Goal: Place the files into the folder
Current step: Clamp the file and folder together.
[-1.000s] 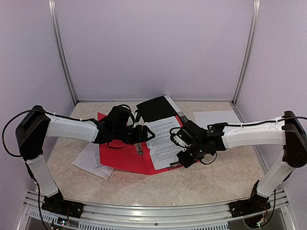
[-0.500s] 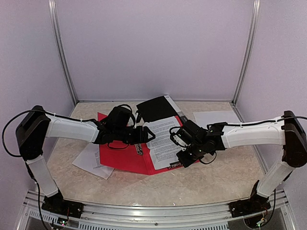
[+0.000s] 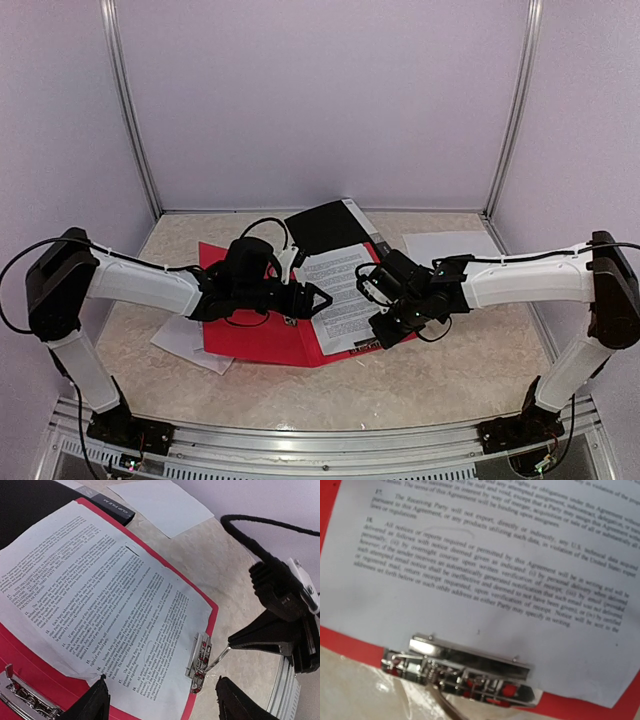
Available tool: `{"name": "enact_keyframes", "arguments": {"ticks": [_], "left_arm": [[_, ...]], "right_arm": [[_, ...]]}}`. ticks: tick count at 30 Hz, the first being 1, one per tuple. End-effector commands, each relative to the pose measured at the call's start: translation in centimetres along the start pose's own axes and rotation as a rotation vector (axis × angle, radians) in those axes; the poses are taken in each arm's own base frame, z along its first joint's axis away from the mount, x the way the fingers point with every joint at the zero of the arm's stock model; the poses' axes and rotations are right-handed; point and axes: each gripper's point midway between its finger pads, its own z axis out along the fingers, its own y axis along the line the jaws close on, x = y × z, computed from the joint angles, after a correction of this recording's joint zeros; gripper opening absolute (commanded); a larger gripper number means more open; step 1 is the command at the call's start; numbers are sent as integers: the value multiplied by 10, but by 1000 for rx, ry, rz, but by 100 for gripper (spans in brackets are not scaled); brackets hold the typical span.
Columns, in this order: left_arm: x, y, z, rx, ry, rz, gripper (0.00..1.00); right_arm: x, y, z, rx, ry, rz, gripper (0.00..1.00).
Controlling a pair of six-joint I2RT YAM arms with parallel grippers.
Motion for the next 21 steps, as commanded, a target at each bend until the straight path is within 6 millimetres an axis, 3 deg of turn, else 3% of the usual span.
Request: {"name": "enact_keyframes", "arguments": {"ticks": [1,9,13,21], "left_arm": [[10,-32,-2,131,-68,228,71],[42,-64,4,299,-137,452,70],[58,-70,19,296,-82,510,70],[68,-74,40,296,-41,625,67]], "right_arm": [[0,0,1,1,9,0,0],[5,-1,4,-3,16,4,0],[10,-5,7,1,23,10,0],[14,-10,11,-3,32,15,0]]}}
